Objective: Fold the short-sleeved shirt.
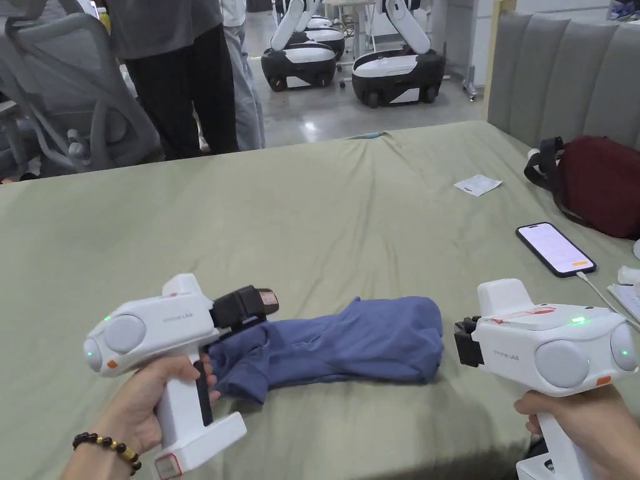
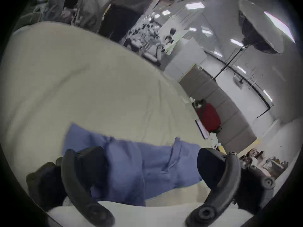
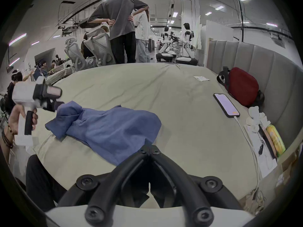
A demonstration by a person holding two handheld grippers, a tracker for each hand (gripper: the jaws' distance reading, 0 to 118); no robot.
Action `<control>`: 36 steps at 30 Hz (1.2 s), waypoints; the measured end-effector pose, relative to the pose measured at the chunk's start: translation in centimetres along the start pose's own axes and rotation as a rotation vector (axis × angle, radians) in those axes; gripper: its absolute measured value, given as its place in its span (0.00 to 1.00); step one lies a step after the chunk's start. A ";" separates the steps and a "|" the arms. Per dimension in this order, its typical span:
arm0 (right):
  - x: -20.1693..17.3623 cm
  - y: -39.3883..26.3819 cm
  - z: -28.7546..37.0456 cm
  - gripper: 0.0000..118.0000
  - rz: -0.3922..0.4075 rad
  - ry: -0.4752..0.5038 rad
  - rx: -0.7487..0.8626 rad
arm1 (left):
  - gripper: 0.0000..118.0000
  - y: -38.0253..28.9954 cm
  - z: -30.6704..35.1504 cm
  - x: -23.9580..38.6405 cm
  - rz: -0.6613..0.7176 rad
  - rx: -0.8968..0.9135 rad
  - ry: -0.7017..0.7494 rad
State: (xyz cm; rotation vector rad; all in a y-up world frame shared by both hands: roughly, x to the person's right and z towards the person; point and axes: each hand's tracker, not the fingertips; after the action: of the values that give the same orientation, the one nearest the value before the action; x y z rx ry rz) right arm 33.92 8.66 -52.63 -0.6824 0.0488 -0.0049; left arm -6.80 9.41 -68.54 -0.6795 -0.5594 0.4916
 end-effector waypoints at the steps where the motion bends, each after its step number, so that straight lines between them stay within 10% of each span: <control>1: -0.1 -0.2 -0.2 0.00 -0.005 0.014 -0.001 | 1.00 0.5 1.4 -0.2 -0.005 0.048 0.001; 4: -0.7 -0.4 -0.5 0.00 -0.021 0.037 -0.007 | 0.89 1.1 5.1 -1.2 0.026 0.080 0.031; 5: -0.9 -0.4 -0.6 0.00 -0.019 0.041 -0.008 | 0.72 1.3 5.9 -2.0 0.033 0.069 0.034; 7: -1.3 -0.5 -0.9 0.00 -0.017 0.054 -0.010 | 0.03 0.8 7.2 -3.5 0.055 0.062 0.046; 36: 0.5 -1.9 -0.4 0.00 -0.055 0.033 -0.054 | 0.00 -5.6 -9.8 3.9 -0.006 -0.200 -0.054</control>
State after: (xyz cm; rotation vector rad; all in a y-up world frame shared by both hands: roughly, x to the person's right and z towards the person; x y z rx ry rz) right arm 34.44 6.94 -51.71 -0.7379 0.0621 -0.0679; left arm 3.51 3.61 -69.72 -0.8563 -0.6669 0.4528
